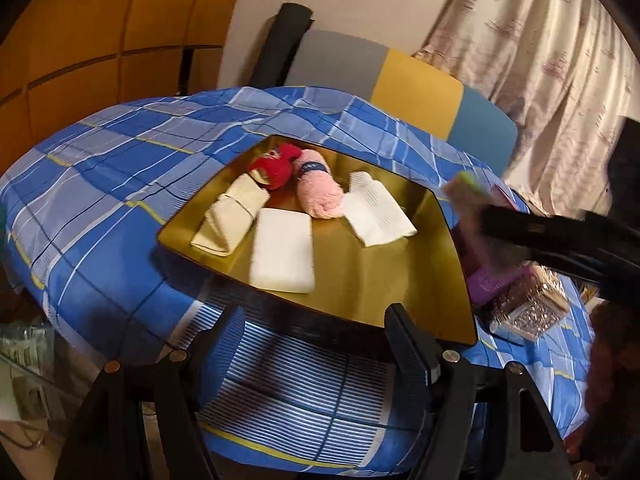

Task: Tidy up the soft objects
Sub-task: 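Lower the Tempo tissue pack into the gold tray and open the right tool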

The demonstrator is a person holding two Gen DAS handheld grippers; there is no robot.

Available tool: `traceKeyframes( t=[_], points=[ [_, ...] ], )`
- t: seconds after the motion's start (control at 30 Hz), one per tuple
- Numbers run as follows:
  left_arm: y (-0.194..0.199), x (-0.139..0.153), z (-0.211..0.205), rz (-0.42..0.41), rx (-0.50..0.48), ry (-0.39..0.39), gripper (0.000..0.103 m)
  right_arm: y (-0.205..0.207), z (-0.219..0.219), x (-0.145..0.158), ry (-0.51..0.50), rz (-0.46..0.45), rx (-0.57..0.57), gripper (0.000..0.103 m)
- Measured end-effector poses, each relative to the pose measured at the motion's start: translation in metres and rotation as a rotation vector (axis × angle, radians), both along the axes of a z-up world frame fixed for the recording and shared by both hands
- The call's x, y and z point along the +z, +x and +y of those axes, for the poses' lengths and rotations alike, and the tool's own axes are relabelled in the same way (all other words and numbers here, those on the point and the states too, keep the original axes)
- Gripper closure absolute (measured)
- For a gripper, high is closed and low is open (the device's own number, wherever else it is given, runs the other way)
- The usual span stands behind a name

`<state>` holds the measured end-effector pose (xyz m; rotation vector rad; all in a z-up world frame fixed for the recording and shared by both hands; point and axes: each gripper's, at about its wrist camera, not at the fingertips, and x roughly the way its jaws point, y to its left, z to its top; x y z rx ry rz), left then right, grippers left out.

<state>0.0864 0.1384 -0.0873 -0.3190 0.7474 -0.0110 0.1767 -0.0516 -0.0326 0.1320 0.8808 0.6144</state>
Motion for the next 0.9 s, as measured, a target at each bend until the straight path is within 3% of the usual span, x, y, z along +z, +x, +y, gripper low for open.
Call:
traceKeyframes(
  t=[0.3, 0.57, 0.67, 0.9],
  points=[
    [0.0, 0.002, 0.022, -0.012, 0.074, -0.025, 0.03, 0.086, 0.038, -0.037, -0.075, 0.126, -0.121, 0.049],
    [0.003, -0.005, 0.037, 0.017, 0.111, -0.054, 0.03, 0.144, 0.061, -0.057, -0.159, 0.106, -0.187, 0.042],
    [0.005, -0.009, 0.035, 0.03, 0.104, -0.053, 0.03, 0.153, 0.063, -0.064, -0.188, 0.12, -0.216, 0.037],
    [0.004, -0.013, 0.029, 0.033, 0.082, -0.058, 0.03, 0.128, 0.051, -0.058, -0.117, 0.136, -0.227, 0.034]
  ],
)
